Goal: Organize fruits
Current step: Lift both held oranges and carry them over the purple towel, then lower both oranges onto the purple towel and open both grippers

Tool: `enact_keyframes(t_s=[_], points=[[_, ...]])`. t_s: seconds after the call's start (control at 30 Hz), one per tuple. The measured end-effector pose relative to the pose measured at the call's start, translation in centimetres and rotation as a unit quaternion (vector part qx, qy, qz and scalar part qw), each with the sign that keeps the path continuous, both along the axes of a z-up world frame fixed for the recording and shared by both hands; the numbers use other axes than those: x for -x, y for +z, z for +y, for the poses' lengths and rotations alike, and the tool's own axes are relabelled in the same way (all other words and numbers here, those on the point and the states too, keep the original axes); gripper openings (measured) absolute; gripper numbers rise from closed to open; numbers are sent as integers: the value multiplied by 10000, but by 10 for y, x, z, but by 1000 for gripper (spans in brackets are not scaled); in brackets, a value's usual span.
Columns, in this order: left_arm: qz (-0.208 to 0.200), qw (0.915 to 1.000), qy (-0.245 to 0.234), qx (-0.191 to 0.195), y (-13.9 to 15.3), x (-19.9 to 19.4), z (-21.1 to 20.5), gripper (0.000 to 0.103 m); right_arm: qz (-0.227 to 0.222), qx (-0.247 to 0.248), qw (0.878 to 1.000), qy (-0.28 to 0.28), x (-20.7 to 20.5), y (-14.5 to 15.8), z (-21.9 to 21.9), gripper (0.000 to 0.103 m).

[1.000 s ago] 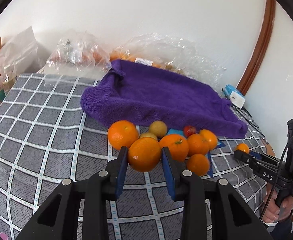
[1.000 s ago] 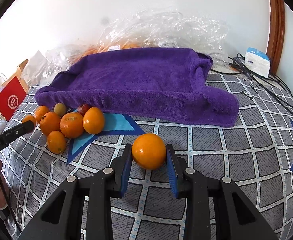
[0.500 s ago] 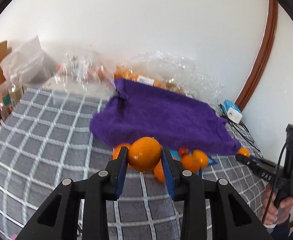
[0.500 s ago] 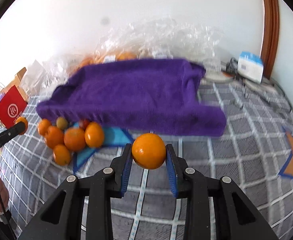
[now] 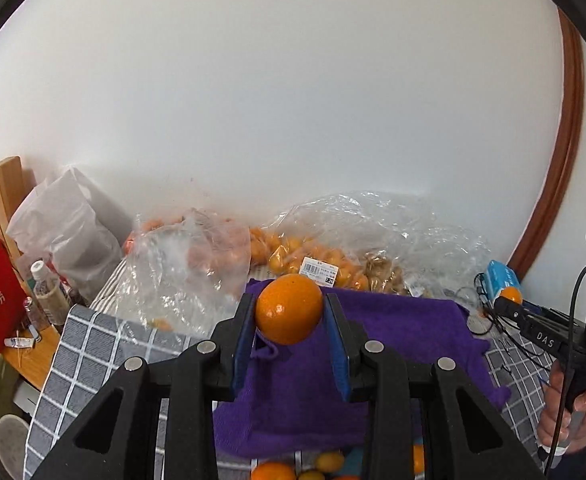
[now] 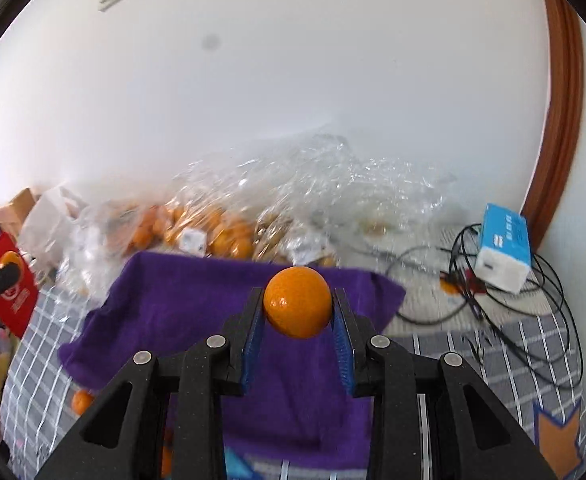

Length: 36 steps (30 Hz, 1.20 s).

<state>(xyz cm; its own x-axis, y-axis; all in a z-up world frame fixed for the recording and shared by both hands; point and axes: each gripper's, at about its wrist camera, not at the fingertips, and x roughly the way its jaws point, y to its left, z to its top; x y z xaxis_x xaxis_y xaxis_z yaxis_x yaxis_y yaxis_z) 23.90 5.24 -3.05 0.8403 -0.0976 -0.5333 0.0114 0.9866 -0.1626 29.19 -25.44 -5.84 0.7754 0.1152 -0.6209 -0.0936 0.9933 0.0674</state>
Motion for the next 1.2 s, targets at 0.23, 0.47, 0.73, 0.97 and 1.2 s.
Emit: enact_keyframes(t_s=[0.23,0.47,0.73,0.97,1.2], points=[[128,9999,-20,45,-11,-52,-19,32,207,-272,9993,-119,-45,-21,-9,33],[378,9990,-72,239,-47,-80,-29,32,567,-222,9981,-113,-62,-53,-12,33],[902,9958,-33,171,-81,-101,-26,32,1152,-288,9929,11,-78,-86,-12,33],[1199,9927,-97,46,-95,-112,-31,32,1505,-48,9885,110,-85,-109,-2,33],[1493,9888,-52,-54,-106,-117,-33,32,1672,-72,9858,121,-89,-118,-4,33]])
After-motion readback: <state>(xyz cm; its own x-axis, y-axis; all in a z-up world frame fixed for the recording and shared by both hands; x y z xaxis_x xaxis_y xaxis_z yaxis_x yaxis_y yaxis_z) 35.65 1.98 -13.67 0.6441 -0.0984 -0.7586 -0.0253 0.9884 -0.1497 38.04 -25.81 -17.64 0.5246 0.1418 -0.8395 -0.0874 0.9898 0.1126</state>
